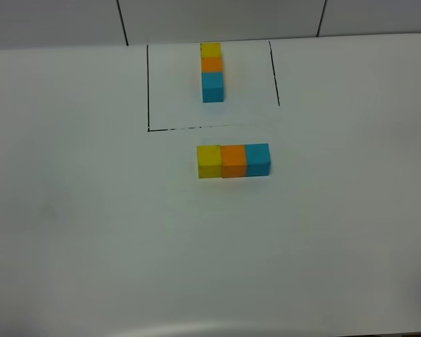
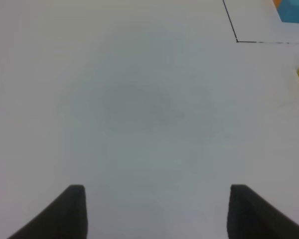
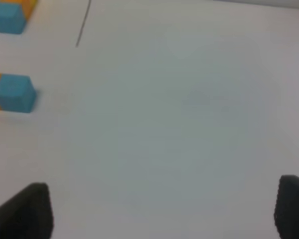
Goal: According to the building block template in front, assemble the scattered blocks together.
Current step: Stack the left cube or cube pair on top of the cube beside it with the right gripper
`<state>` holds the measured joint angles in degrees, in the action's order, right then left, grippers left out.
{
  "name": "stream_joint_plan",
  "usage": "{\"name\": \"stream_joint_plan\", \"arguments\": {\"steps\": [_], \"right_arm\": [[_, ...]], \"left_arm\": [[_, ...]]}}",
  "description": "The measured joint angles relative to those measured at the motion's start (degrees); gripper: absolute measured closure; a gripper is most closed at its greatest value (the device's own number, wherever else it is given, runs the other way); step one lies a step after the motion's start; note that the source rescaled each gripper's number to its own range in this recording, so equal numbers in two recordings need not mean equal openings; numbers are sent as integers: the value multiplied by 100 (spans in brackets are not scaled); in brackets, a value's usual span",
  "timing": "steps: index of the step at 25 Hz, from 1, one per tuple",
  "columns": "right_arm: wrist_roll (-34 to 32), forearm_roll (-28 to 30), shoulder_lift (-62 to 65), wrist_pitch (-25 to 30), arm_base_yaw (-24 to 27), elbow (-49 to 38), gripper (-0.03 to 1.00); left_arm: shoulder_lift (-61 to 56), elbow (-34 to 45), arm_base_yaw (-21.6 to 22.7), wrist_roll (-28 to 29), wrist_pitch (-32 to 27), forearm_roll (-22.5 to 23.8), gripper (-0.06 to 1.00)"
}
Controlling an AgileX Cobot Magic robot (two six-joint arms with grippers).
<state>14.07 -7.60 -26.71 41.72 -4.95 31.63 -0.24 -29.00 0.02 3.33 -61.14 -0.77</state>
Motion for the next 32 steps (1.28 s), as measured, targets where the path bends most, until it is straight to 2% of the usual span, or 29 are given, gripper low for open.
{"name": "stream_joint_plan", "arguments": {"steps": [4, 7, 9, 12, 15, 18, 22, 24, 27, 32], "right_arm": [[1613, -1022, -1362, -699, -7, 22, 17], [2839, -1767, -2478, -920, -195, 204, 17], [3591, -2012, -3234, -1062, -479, 450, 17], [4424, -1999, -4458, -1236, -1172, 941, 17], [4591, -1616, -5542, -1386, -1818, 1663, 17], [4365, -890, -6546, -1372, -2263, 2420, 17], [3970, 245, -7680, -884, -2597, 3592, 17], [3898, 589, -8105, -564, -2687, 4111, 17], [3888, 760, -8659, -163, -2730, 4808, 17], [3907, 800, -9290, 197, -2730, 5609, 17]], "left_arm": [[0, 0, 0, 5, 0, 0, 59], [0, 0, 0, 5, 0, 0, 59], [0, 0, 0, 5, 0, 0, 59], [0, 0, 0, 5, 5, 0, 59], [0, 0, 0, 5, 5, 0, 59], [0, 0, 0, 5, 5, 0, 59], [0, 0, 0, 5, 5, 0, 59], [0, 0, 0, 5, 5, 0, 59], [0, 0, 0, 5, 5, 0, 59], [0, 0, 0, 5, 5, 0, 59]]}}
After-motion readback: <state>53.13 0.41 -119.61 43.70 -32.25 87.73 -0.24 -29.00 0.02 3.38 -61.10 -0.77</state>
